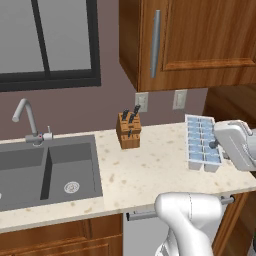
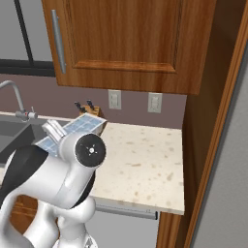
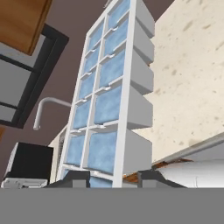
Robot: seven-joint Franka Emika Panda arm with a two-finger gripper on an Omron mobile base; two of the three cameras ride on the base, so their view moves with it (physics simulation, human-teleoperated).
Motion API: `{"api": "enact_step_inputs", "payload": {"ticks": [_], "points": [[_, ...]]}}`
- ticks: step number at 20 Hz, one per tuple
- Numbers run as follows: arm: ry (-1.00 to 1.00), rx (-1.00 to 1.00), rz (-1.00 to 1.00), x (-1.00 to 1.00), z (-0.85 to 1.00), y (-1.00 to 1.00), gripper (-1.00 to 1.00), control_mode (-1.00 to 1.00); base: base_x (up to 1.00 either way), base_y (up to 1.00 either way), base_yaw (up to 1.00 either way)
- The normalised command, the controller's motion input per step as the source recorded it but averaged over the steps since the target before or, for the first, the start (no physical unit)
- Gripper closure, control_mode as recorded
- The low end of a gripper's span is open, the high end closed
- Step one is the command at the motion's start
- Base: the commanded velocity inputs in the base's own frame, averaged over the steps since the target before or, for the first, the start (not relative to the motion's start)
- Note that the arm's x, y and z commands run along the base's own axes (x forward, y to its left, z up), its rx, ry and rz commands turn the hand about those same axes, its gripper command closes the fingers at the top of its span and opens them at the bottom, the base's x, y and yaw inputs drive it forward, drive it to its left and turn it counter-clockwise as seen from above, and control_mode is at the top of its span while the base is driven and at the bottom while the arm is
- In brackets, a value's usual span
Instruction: The ice cube tray has been filled with water. Take the tray and place it in the freezer to make ice. Close the freezer door after placing the tray.
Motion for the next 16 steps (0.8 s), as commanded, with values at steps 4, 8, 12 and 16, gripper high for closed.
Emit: {"api": "enact_step_inputs", "payload": {"ticks": [4,8,12,16], "points": [[0.0,0.0,0.0,0.78,-0.07,0.1,1.0,-1.0,0.0,0.0,0.0],[0.0,0.0,0.0,0.53,-0.18,0.17,1.0,-1.0,0.0,0.0,0.0],[0.01,0.0,0.0,0.26,-0.17,0.09,1.0,-1.0,0.0,0.0,0.0],[0.0,0.0,0.0,0.07,-0.17,0.01,1.0,-1.0,0.0,0.0,0.0]]}}
